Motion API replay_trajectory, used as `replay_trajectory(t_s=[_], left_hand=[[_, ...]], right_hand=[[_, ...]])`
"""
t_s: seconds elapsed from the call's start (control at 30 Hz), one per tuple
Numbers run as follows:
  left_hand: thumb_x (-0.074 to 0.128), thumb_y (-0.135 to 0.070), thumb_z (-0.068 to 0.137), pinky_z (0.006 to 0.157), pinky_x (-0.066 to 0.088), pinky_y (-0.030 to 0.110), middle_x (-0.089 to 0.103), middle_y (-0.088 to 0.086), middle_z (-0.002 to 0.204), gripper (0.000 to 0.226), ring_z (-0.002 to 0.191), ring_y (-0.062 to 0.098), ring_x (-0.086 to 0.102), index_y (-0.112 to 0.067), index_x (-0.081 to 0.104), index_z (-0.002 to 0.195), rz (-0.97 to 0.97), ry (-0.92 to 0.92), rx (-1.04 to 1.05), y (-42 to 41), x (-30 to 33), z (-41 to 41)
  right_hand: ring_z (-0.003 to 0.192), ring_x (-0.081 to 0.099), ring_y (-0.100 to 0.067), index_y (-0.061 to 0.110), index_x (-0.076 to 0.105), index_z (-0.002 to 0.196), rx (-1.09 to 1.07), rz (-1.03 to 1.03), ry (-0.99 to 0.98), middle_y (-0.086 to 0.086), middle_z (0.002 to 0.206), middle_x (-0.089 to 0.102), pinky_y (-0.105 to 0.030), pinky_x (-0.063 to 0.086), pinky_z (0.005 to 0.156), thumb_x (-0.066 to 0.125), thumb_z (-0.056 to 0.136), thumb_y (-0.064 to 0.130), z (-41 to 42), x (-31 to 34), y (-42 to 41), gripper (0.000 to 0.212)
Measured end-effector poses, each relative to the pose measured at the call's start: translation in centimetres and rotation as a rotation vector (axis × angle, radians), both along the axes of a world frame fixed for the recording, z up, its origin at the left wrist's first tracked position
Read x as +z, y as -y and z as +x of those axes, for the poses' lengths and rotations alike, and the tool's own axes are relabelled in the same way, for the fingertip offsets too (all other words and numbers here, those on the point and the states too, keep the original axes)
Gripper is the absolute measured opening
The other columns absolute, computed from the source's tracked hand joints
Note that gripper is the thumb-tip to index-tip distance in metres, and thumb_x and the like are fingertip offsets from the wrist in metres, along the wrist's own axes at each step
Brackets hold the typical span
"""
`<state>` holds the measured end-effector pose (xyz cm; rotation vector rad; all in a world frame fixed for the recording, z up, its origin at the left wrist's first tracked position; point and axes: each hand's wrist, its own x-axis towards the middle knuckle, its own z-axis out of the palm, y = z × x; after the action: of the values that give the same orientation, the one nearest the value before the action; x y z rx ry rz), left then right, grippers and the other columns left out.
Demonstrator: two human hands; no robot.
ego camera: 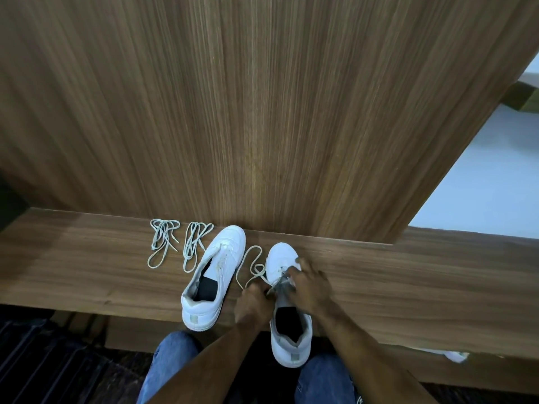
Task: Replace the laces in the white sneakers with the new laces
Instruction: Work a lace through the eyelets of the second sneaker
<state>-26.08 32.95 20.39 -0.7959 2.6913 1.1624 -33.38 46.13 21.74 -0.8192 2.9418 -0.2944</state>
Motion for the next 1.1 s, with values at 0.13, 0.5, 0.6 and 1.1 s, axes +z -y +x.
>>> replay_trajectory(t_s=[0.13,0.5,0.6,1.1], left_hand=[[0.055,-0.039,0.081,0.081,0.051,0.034,0.069,0.011,0.103,0.028,0.102,0.036,0.062,-0.024,0.063,0.103,0.002,-0.012,-0.008,-0.1,0.2,0.1],[0.055,-0.036,0.082,0.084,0.05,0.034,0.069,0.015,0.108,0.033,0.106,0.035,0.061,-0.019,0.067,0.107,0.021,0.023,0.024,-0.2,0.2,0.0],[0.054,-0.036,0.082,0.086,0.051,0.036,0.068,0.015,0.108,0.034,0.106,0.036,0.061,-0.02,0.066,0.109,0.019,0.031,0.021,-0.2,0.2,0.2],[0.054,-0.037,0.084,0.088,0.05,0.037,0.066,0.018,0.111,0.033,0.108,0.037,0.06,-0.017,0.067,0.107,0.033,0.06,0.043,-0.3,0.0,0.1]], right_hand=[[0.126,0.041,-0.022,0.025,0.061,0.116,0.026,0.008,0.042,-0.001,0.129,0.047,-0.038,0.036,0.102,0.046,0.091,0.027,0.5,-1.6,0.8,0.029],[0.067,0.051,-0.007,0.015,0.058,0.061,-0.597,-1.173,-0.116,0.001,0.079,0.05,-0.034,0.041,0.07,0.052,0.069,0.021,-2.0,5.3,-1.4,0.012],[0.101,0.054,-0.024,0.017,0.063,0.103,-0.52,-0.591,-0.283,-0.004,0.109,0.056,-0.048,0.042,0.094,0.059,0.071,0.026,-1.3,3.5,-0.9,0.034],[0.095,0.055,-0.012,0.016,0.076,0.082,-0.239,-0.535,0.101,0.007,0.096,0.056,-0.023,0.04,0.085,0.065,0.083,0.012,-1.3,1.0,-0.8,0.011]])
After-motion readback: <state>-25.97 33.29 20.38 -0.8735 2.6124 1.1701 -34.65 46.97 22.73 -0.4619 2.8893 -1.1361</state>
